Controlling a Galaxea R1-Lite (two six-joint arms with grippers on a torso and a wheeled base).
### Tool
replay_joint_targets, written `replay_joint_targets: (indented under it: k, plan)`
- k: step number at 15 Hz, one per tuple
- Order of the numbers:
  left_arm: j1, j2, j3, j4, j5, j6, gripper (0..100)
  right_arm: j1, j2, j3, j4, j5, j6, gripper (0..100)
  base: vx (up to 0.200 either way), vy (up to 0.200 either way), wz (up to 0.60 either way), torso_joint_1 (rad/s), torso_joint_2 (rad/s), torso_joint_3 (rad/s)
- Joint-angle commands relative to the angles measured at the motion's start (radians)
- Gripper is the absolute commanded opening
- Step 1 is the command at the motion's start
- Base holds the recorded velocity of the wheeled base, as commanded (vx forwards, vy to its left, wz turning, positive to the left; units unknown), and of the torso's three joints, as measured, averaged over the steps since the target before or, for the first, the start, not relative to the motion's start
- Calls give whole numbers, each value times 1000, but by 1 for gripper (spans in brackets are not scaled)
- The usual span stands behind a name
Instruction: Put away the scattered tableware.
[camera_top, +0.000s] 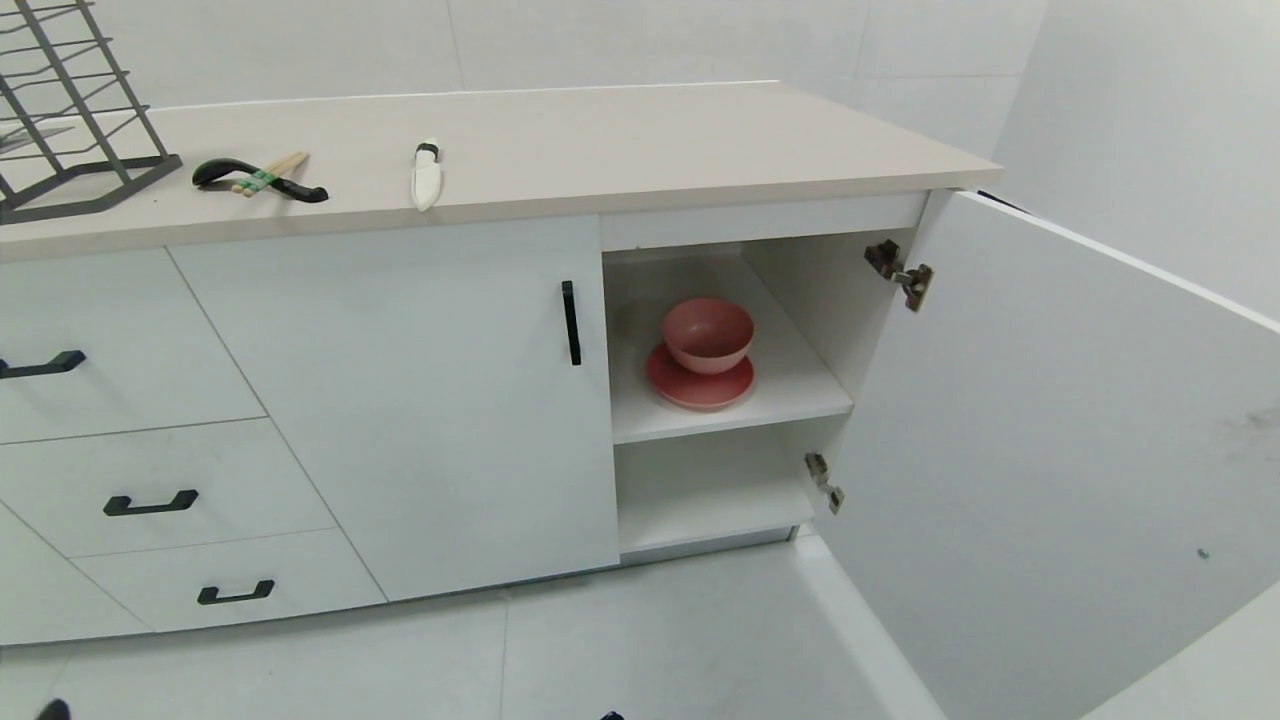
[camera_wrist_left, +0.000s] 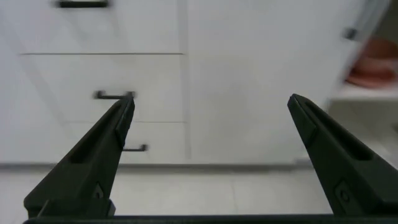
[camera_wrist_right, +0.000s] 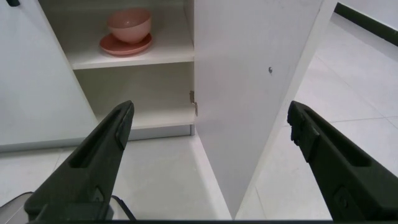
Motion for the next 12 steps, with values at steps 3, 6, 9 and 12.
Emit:
replay_joint_targets:
  k: [3, 6, 9, 12]
  plan:
    - [-56, -19, -5, 194, -249, 4, 100, 0, 2, -1, 0, 1, -1, 100, 0, 0, 0, 0, 0, 0]
    - [-62, -20, 0, 178, -241, -5, 100, 0, 2, 1, 0, 1, -1, 100, 0, 0, 0, 0, 0, 0]
    - [-45, -19, 0, 175, -239, -3, 100, 0, 2, 1, 0, 1, -2, 100, 0, 0, 0, 0, 0, 0]
    - [24, -22, 0, 175, -239, -2, 100, 0, 2, -1, 0, 1, -4, 100, 0, 0, 0, 0, 0, 0]
